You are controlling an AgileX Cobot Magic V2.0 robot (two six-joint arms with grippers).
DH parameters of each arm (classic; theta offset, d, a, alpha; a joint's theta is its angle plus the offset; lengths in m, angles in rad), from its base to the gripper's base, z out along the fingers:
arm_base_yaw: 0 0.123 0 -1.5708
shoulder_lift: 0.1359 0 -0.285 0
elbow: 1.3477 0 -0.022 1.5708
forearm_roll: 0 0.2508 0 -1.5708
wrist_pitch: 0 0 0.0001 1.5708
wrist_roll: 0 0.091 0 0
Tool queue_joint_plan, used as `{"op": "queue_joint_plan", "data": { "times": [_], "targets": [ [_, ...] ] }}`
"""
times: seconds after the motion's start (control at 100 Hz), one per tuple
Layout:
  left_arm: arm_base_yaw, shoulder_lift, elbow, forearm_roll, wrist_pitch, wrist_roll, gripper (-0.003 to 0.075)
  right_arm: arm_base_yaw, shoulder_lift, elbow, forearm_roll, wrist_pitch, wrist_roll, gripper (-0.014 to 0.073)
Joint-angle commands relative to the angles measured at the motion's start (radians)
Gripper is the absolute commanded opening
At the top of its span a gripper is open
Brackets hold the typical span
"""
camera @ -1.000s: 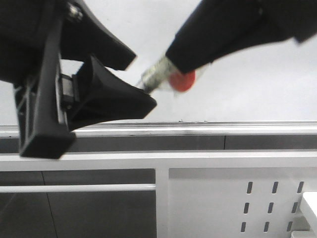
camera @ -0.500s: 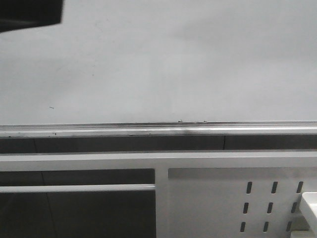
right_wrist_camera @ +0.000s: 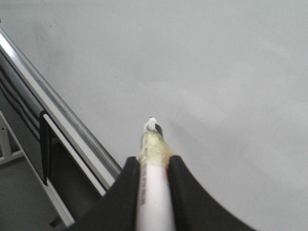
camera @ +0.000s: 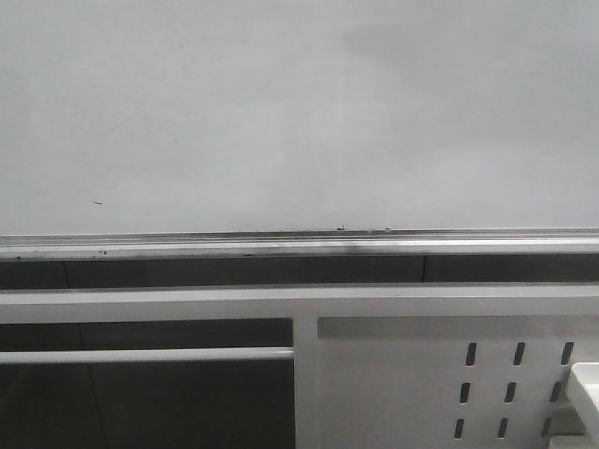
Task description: Write number 1 on whiteboard
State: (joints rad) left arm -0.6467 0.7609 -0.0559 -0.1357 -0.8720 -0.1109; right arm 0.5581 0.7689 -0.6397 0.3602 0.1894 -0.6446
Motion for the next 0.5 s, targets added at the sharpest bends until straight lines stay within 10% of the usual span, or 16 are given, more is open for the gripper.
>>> {"op": "queue_joint_plan", "data": {
  "times": [0.0,0.49],
  "targets": [
    [0.002,0.002,-0.024,-0.004,-0.092,-0.013,-0.0020,-0.009,0.039,-0.026,0.013,-0.128,0.003,-0.0069],
    [0.002,0.002,-0.024,-0.006,-0.144,-0.013,-0.0020,-0.093,0.331,-0.025,0.051,-0.224,0.003,-0.0069]
  ]
}}
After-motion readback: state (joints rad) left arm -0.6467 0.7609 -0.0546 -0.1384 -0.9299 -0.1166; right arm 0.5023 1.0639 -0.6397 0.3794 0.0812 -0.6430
